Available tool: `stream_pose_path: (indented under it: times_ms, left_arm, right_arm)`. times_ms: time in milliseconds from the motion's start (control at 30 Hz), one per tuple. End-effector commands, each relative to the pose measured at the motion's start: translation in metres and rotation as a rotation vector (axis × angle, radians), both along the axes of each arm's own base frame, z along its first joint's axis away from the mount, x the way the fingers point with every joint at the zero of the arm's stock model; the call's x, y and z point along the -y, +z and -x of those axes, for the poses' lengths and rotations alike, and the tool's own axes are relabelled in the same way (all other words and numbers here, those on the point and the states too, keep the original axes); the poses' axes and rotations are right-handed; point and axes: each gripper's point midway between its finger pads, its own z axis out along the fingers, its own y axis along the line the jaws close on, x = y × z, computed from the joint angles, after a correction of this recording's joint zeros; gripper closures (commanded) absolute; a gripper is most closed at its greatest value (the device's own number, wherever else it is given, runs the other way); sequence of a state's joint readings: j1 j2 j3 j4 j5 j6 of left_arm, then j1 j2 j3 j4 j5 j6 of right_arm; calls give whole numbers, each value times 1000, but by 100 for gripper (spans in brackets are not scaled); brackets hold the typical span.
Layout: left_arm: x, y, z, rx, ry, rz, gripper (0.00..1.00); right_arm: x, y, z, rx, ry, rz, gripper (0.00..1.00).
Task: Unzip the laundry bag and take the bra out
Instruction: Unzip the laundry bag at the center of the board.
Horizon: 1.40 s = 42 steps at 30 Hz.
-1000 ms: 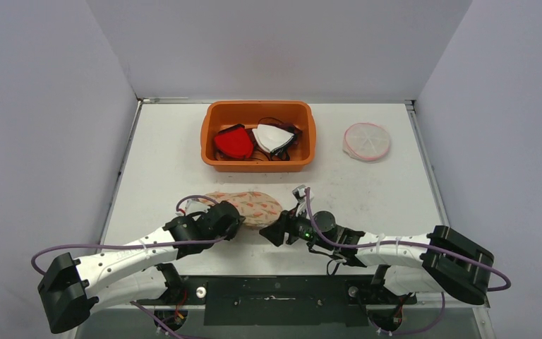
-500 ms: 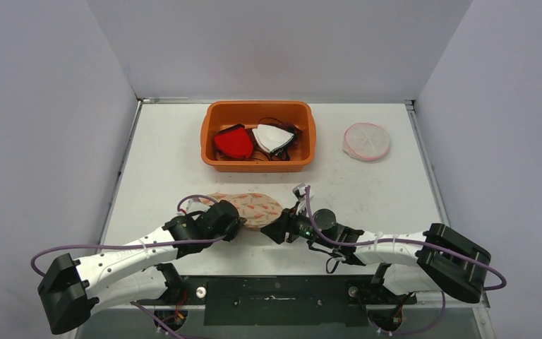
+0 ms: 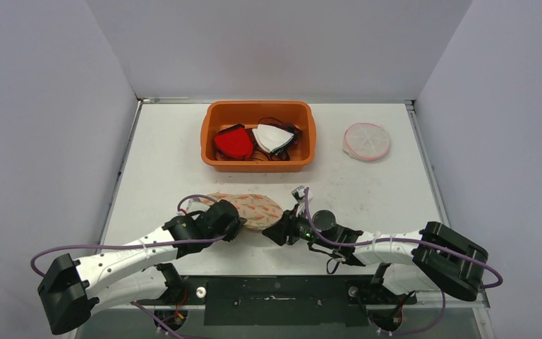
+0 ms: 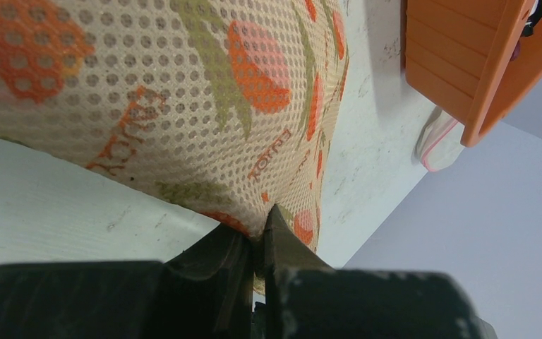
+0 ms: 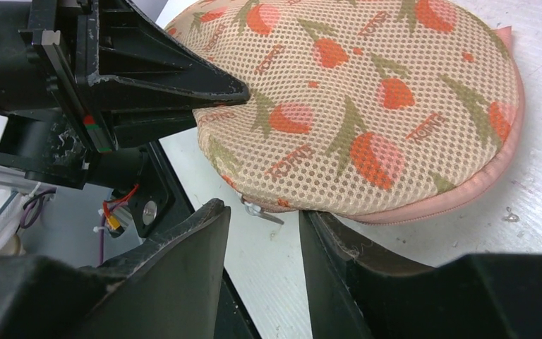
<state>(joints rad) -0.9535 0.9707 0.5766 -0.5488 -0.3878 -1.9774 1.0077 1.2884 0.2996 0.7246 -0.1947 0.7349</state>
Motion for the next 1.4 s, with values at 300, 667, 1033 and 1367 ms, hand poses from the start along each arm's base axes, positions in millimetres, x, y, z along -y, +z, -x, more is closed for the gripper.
stream_pose_path:
  times_ms: [300, 667, 1033, 1367]
  left_arm:
    - [15, 22, -8, 43, -8, 81, 100]
    - [14, 20, -8, 43, -5, 78, 100]
    - [13, 17, -7, 39, -5, 78, 100]
    - [12, 14, -6, 41, -15, 64, 100]
  right_arm:
    - [-11, 19, 6, 27, 55, -95, 52]
    - [-8, 21, 1, 31, 16, -109, 69]
    - [-1, 19, 2, 34, -1, -98, 90]
    - [16, 2, -3, 43, -60, 5, 95]
